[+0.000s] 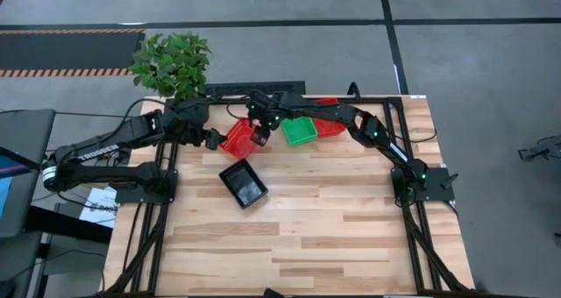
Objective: Stack baskets by color
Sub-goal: Stack the left red bin on the stacked red bins
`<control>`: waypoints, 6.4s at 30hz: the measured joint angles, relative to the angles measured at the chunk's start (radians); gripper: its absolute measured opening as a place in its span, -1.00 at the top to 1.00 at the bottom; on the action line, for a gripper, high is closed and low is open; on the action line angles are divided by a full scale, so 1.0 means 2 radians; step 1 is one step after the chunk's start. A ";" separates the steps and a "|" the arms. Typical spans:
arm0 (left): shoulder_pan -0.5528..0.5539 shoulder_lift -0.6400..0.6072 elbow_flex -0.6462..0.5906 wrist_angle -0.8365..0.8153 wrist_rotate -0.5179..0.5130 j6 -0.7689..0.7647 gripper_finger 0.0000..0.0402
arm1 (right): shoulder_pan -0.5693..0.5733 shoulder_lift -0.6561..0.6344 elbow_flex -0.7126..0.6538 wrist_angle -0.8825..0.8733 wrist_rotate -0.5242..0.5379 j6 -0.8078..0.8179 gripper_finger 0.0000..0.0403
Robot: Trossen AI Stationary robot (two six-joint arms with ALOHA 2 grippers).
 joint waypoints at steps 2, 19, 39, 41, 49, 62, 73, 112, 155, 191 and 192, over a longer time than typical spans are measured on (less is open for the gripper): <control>0.000 0.000 0.000 0.000 0.000 0.001 -0.34 | 0.004 0.000 0.000 -0.017 -0.027 -0.024 -0.01; 0.000 0.000 0.000 -0.001 -0.011 0.026 -0.34 | 0.054 -0.005 0.030 -0.038 -0.036 -0.258 -0.01; -0.010 0.149 -0.026 -0.050 -0.124 0.018 -0.34 | 0.059 -0.142 0.040 -0.192 -0.061 -0.153 0.05; -0.009 0.176 -0.026 -0.038 -0.140 0.025 -0.34 | 0.059 -0.171 0.040 -0.193 -0.061 -0.135 0.05; 0.014 0.281 -0.026 0.056 -0.130 0.067 -0.34 | 0.074 -0.240 0.041 -0.192 -0.018 -0.081 0.05; 0.003 0.352 -0.025 0.171 0.027 0.038 0.29 | 0.121 -0.259 0.041 -0.241 0.042 -0.055 0.05; -0.034 0.351 -0.017 0.182 0.030 0.017 0.97 | 0.124 -0.251 0.020 -0.263 0.148 0.089 0.05; -0.077 0.212 0.154 0.221 -0.272 0.119 1.00 | 0.127 -0.311 -0.016 -0.042 0.336 0.252 -0.28; -0.090 0.175 0.154 0.268 -0.124 0.255 -0.08 | -0.012 -0.313 -0.016 -0.086 0.212 0.108 0.98; -0.090 0.075 0.154 0.199 -0.154 0.166 -0.36 | -0.328 -0.306 -0.417 -0.026 -0.129 -0.071 0.96; -0.090 0.075 0.154 0.199 -0.154 0.163 -0.36 | -0.331 -0.305 -0.418 -0.028 -0.129 -0.071 0.96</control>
